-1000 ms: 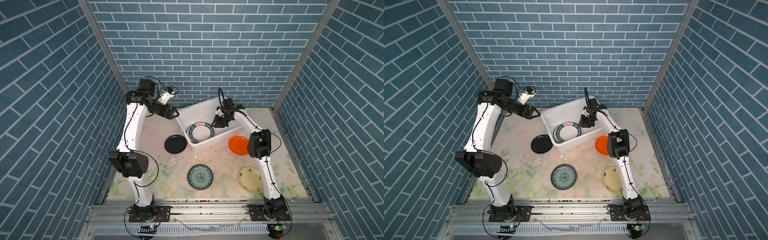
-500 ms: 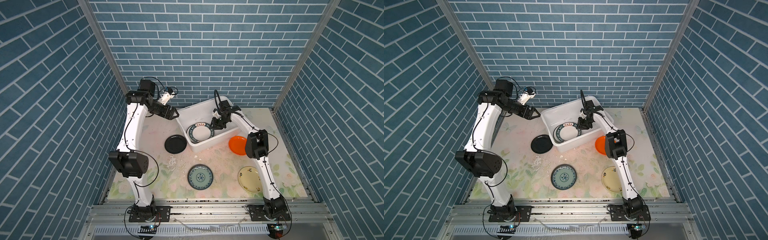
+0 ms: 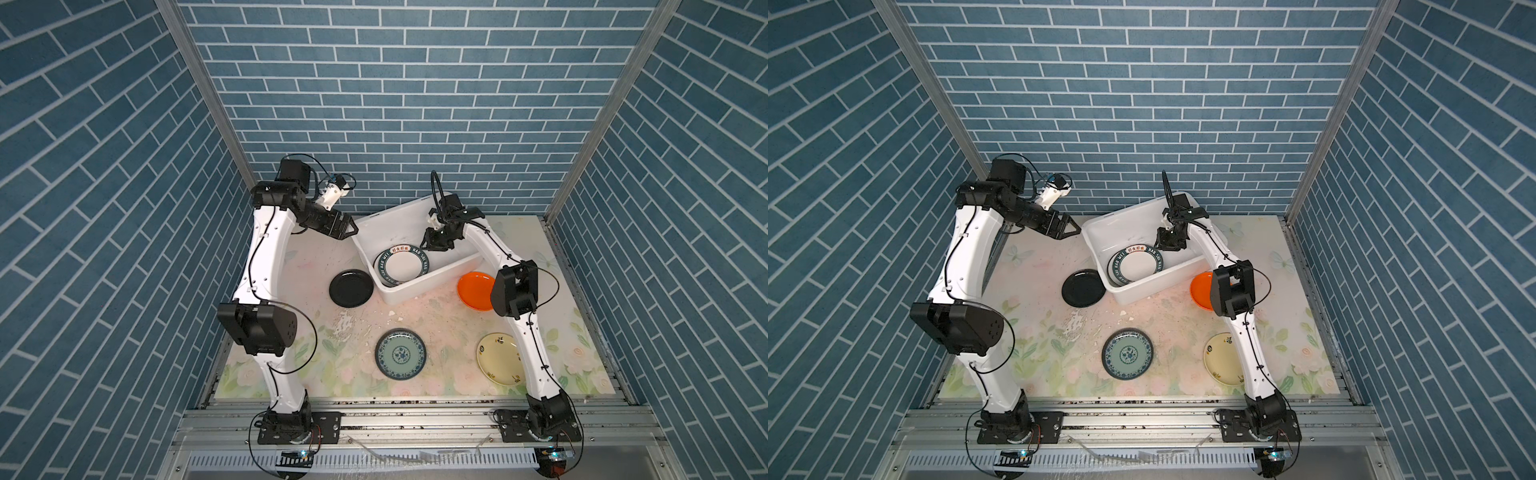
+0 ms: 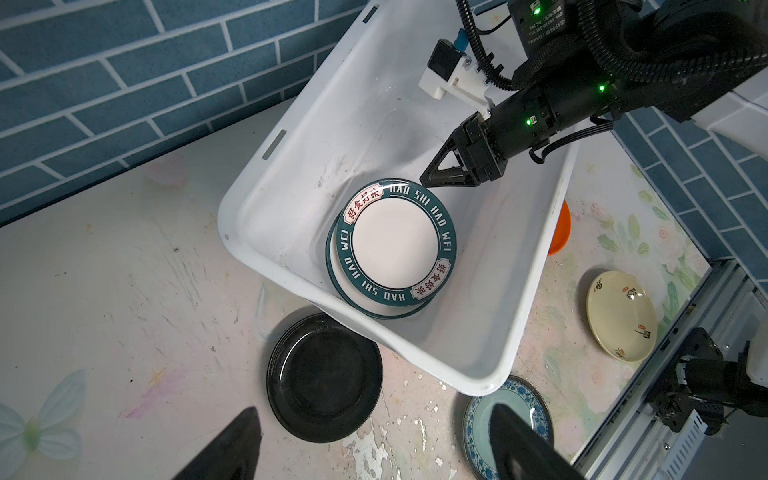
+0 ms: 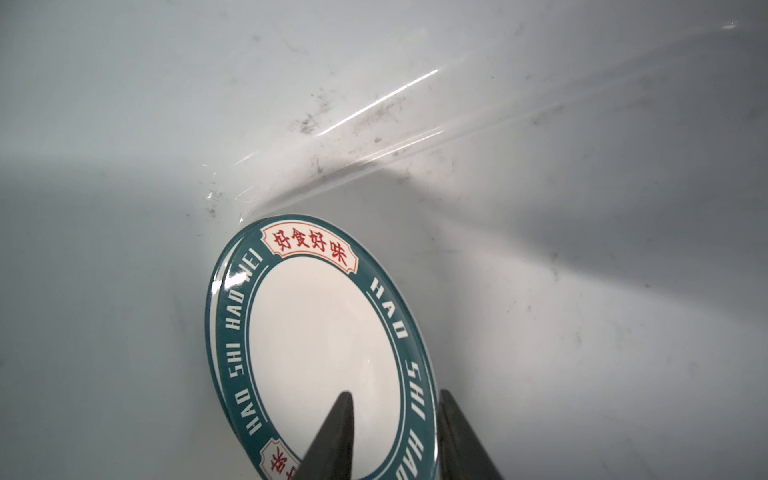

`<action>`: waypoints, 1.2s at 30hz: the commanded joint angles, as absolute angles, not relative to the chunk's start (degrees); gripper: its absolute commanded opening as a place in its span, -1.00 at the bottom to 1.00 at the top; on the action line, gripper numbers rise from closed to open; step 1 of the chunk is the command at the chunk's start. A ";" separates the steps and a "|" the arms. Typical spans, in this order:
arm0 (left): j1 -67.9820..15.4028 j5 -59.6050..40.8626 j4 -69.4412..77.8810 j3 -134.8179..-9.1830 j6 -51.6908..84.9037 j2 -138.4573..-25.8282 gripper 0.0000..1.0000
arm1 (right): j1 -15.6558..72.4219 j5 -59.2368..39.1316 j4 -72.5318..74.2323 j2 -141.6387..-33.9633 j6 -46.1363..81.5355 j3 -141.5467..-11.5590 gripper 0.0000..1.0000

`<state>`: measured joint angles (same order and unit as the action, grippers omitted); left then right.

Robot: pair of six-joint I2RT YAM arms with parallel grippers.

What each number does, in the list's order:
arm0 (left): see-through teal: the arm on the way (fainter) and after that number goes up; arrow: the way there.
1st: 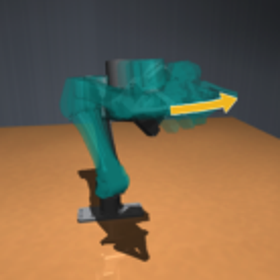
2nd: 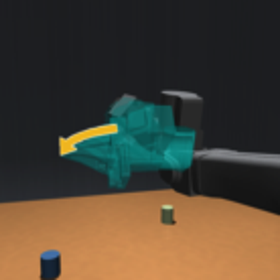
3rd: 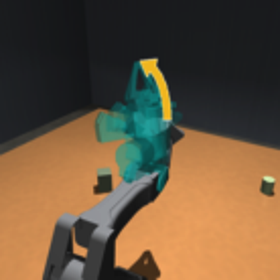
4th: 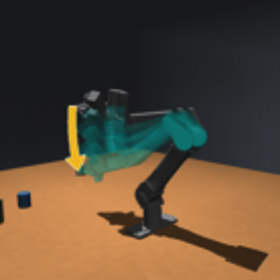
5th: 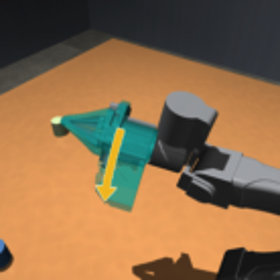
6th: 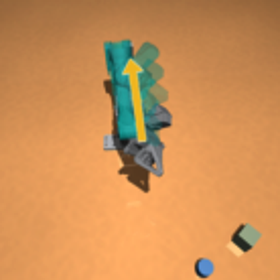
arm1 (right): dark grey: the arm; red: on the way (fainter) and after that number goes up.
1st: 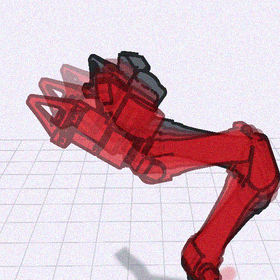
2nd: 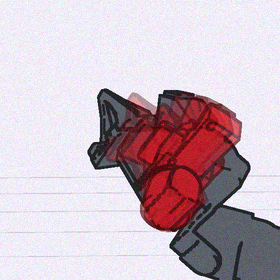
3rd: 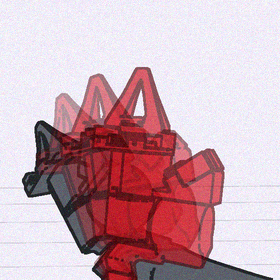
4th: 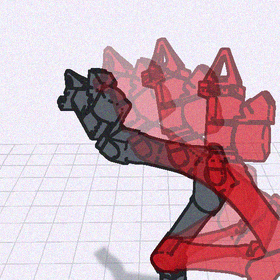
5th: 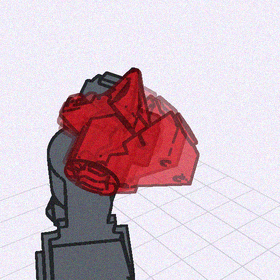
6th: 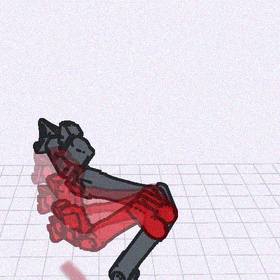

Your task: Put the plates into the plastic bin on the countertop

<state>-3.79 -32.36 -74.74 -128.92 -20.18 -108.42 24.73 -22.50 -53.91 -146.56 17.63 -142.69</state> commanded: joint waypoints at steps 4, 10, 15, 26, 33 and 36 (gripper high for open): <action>-4.13 -31.82 -75.59 -128.81 -20.98 -107.58 0.76 | 24.61 -19.12 -56.14 -146.48 15.12 -141.33 -0.30; -4.13 -31.47 -75.62 -128.41 -21.09 -107.22 0.76 | 24.70 -21.84 -56.89 -147.89 15.29 -141.59 -0.30; -4.13 -31.46 -75.59 -128.58 -21.05 -107.29 0.76 | 24.70 -23.67 -58.53 -149.59 15.46 -143.55 -0.30; -4.13 -31.90 -75.50 -128.65 -20.89 -107.40 0.76 | 24.95 -26.08 -59.24 -150.54 15.90 -144.10 -0.30; -4.13 -32.08 -75.50 -128.45 -20.83 -107.49 0.76 | 25.52 -27.76 -58.99 -150.74 16.35 -144.41 -0.30; -4.13 -32.17 -75.50 -128.29 -20.84 -107.58 0.76 | 25.71 -28.51 -58.73 -150.99 16.69 -144.49 -0.30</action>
<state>-3.79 -31.75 -74.74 -128.90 -20.36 -108.42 25.23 -26.76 -57.87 -149.93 17.58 -142.91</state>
